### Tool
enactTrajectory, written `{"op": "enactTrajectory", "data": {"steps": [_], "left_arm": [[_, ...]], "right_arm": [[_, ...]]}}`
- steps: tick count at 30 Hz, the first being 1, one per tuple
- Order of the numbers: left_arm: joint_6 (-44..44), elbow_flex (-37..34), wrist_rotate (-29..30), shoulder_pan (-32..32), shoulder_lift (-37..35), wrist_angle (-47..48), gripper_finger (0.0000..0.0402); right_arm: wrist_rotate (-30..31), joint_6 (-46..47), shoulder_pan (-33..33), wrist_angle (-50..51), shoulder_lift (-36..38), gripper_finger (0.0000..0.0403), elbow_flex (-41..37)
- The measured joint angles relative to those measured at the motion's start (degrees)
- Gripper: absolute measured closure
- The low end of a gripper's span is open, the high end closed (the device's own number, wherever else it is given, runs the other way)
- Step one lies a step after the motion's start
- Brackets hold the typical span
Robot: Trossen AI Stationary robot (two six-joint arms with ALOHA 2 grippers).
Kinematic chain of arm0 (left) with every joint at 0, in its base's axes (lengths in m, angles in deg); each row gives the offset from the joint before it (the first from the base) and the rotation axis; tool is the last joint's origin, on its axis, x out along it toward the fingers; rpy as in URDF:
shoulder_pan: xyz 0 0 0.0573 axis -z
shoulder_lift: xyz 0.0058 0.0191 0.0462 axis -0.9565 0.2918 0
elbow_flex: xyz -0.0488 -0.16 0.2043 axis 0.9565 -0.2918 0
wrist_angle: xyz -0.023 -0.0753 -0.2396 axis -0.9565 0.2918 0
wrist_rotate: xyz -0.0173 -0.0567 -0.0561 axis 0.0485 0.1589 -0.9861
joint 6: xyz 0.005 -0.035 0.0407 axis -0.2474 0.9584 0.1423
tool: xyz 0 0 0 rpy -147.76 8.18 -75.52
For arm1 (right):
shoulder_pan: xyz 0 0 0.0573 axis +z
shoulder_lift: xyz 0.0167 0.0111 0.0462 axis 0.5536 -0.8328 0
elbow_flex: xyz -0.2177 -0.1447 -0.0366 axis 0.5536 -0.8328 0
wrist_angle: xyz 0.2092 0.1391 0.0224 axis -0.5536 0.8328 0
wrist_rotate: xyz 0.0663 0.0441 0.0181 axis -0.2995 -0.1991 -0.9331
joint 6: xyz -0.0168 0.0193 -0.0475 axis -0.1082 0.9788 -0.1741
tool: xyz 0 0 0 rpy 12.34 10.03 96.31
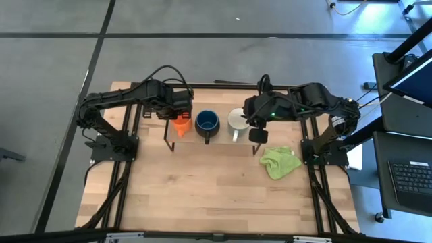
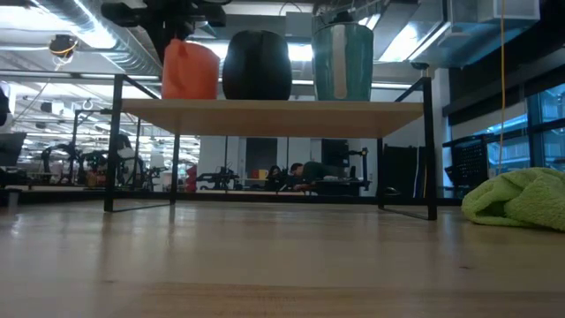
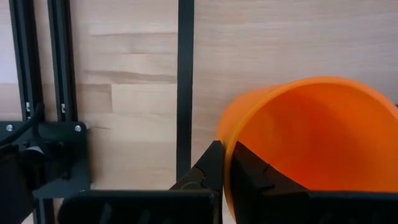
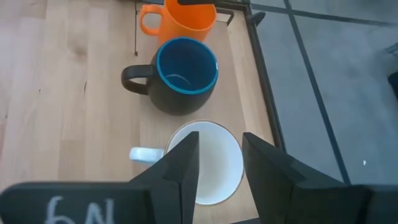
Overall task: Stack small to large cups/mugs on shelf
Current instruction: Put the orange mug on the shelf
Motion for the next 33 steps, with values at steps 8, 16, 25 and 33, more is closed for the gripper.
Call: {"op": "enactTrajectory", "data": {"steps": [8,16,25,33], "left_arm": [[-1.73,0.00,0.91,1.32,0.00,0.00,0.0395],[-1.51,0.00,3.02,1.92,0.00,0.02,0.0373],[-1.75,0.00,1.73,2.09,0.00,-0.02,0.0326],[-5.70,6.85,4.62,4.85,-0.04,-0.20,0.0322]], "right_arm": [[-0.06,-1.06,0.01,-0.03,0.01,0.0279,0.00],[-0.72,-1.50,0.00,-0.04,0.00,0.0279,0.00],[-1.11,-1.50,0.00,-0.43,0.00,0.0279,0.00],[-1.12,-1.64,0.00,-1.67,0.00,0.0279,0.00]]}}
